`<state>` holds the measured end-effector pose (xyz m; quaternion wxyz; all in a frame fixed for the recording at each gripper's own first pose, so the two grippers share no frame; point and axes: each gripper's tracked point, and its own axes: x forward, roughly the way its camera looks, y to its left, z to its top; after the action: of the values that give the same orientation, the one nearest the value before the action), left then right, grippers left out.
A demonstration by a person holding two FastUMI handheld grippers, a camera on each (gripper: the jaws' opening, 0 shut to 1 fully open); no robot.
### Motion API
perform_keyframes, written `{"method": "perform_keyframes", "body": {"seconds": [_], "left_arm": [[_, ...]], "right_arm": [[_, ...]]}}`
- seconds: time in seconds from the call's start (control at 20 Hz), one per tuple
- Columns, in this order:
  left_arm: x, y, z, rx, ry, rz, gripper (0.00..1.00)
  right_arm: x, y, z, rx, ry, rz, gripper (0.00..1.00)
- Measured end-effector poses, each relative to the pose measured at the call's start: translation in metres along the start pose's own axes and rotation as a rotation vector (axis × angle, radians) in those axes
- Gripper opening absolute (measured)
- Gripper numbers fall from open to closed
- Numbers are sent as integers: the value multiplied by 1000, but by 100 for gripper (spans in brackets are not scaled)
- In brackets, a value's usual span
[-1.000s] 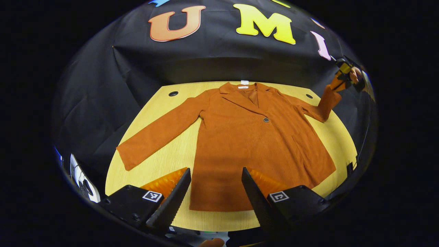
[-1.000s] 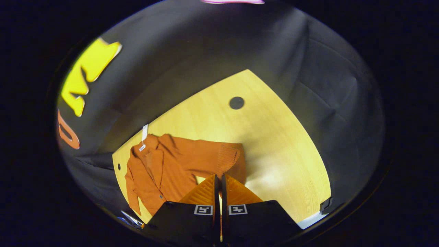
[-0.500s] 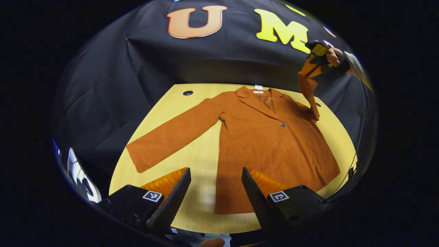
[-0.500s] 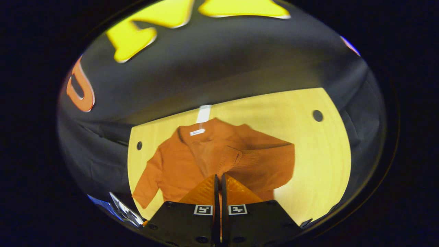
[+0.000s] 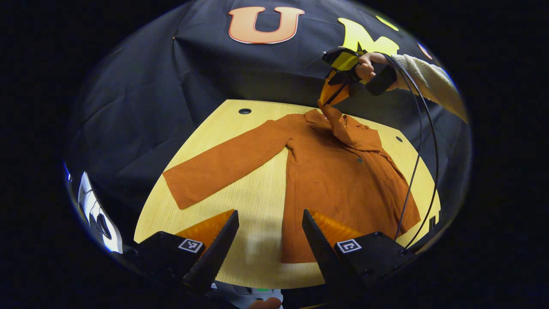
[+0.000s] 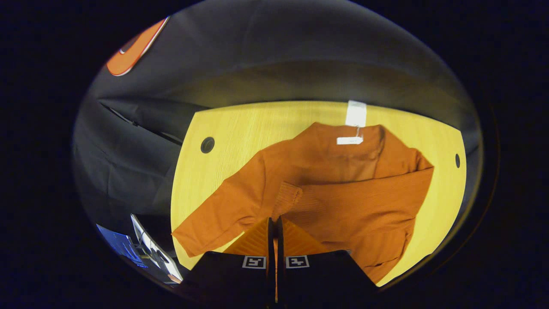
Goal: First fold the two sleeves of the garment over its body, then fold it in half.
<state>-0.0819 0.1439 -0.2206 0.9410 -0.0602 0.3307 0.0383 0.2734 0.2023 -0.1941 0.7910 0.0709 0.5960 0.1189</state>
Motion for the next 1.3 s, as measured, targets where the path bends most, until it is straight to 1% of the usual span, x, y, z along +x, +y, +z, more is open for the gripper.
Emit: {"method": "perform_keyframes", "body": {"seconds": [0.15,0.25,0.4,0.45,0.5,0.55,0.6,0.65,0.7,0.75,0.8,0.85,0.9,0.95,1.05,1.1,1.15,1.2,1.25,1.3], "left_arm": [[-3,4,-5,4,-2,-24,97],[-3,2,-13,3,15,-58,97],[-4,14,-23,8,42,-35,97],[-3,14,-24,-4,52,-38,97],[-4,12,-27,-21,62,-59,97],[-4,13,-28,-34,69,-70,97],[-2,19,-28,-45,73,-55,97],[0,27,-30,-57,80,-35,97],[3,32,-29,-70,88,-25,97],[4,34,-26,-82,90,-20,97],[6,37,-24,-100,89,-8,97],[9,43,-22,-124,93,11,97],[11,49,-19,-152,97,27,97],[15,56,-16,-183,104,52,97],[21,72,-12,-229,141,99,97],[22,80,-7,-247,159,124,97],[22,91,-1,-262,169,154,97],[24,105,7,-279,171,188,97],[26,117,14,-298,177,220,97],[27,131,16,-319,184,260,97]], "right_arm": [[34,9,1,-25,7,-38,2],[50,16,-4,16,50,-25,2],[73,16,-13,84,97,-23,2],[77,19,-14,121,100,5,4],[80,27,-15,163,105,44,7],[80,32,-18,192,121,81,5],[79,32,-21,206,127,94,22],[77,31,-22,208,127,101,20],[76,30,-22,202,123,104,25],[73,29,-23,192,120,103,28],[67,31,-24,187,112,115,28],[60,33,-26,184,110,131,31],[55,35,-31,178,113,142,29],[47,30,-36,169,119,132,35],[33,28,-52,152,132,148,62],[28,22,-61,146,140,140,76],[22,15,-70,138,142,139,76],[20,4,-82,119,148,119,81],[12,-10,-92,91,153,98,90],[11,-20,-107,64,160,82,84]]}}
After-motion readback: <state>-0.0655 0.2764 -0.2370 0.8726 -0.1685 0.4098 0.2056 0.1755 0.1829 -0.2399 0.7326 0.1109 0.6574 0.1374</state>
